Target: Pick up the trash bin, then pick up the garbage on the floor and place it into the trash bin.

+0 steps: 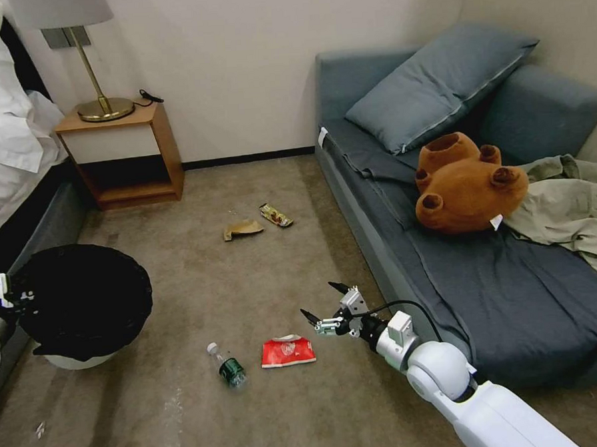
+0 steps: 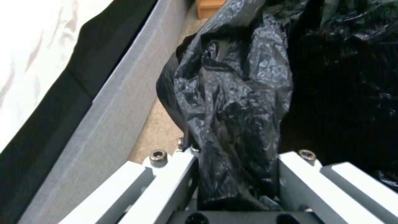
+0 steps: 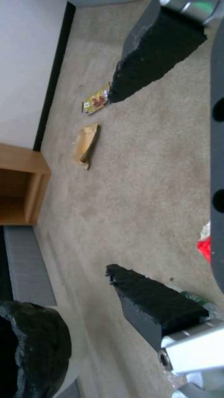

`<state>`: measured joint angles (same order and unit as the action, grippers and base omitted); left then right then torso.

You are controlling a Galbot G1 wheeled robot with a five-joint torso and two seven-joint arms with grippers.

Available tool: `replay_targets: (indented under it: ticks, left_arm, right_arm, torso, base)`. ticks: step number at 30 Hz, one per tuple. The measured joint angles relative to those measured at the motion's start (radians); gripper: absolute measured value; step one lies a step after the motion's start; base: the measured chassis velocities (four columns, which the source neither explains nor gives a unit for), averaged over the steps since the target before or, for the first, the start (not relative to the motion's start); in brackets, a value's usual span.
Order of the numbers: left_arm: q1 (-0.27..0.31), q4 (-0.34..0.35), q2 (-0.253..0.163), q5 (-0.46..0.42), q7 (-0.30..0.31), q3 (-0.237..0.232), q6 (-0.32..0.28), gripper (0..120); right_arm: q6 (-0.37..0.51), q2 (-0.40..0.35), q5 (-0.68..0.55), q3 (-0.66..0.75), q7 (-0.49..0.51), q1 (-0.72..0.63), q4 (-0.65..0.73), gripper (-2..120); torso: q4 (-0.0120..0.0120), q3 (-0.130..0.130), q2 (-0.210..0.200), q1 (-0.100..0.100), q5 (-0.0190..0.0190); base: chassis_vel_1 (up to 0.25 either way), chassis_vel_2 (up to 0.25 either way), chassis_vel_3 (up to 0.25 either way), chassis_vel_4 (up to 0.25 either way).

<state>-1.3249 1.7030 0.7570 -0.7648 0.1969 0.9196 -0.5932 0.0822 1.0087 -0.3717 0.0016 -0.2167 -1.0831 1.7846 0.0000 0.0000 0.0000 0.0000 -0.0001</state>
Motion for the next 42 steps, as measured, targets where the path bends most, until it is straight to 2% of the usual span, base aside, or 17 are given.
replay_targets:
  ticks: [11,29,35,40,42]
  left_arm:
    - [-0.001,-0.001,-0.005,-0.001,0.000,0.002,0.000,4]
    - [-0.020,0.014,0.009,0.004,-0.006,0.016,0.001,4]
    - [-0.043,0.043,0.042,0.008,-0.006,0.029,0.001,4]
    - [-0.062,0.072,0.067,0.030,-0.020,0.031,0.002,4]
    - [-0.073,0.088,0.082,0.044,-0.027,0.033,0.003,4]
  right_arm:
    - [-0.002,0.015,0.005,-0.037,0.000,0.027,-0.030,100]
    - [-0.020,0.056,0.037,-0.121,0.000,0.073,-0.100,100]
    - [-0.044,0.045,0.099,-0.158,-0.027,0.078,-0.122,100]
    - [-0.059,0.036,0.145,-0.207,-0.085,0.113,-0.168,100]
    - [-0.078,0.033,0.175,-0.263,-0.130,0.150,-0.226,100]
  torso:
    - [-0.0001,0.000,0.000,0.000,0.0000]
    - [-0.0001,0.000,0.000,0.000,0.0000]
    - [0.0000,0.000,0.000,0.000,0.0001]
    - [0.0000,0.000,0.000,0.000,0.0000]
    - [-0.0001,0.000,0.000,0.000,0.0002]
  base:
    - [-0.090,0.084,0.091,-0.081]
    - [-0.089,0.088,0.084,-0.083]
    - [-0.024,0.026,0.019,-0.019]
    - [0.000,0.000,0.000,0.000]
    - [0.000,0.000,0.000,0.000]
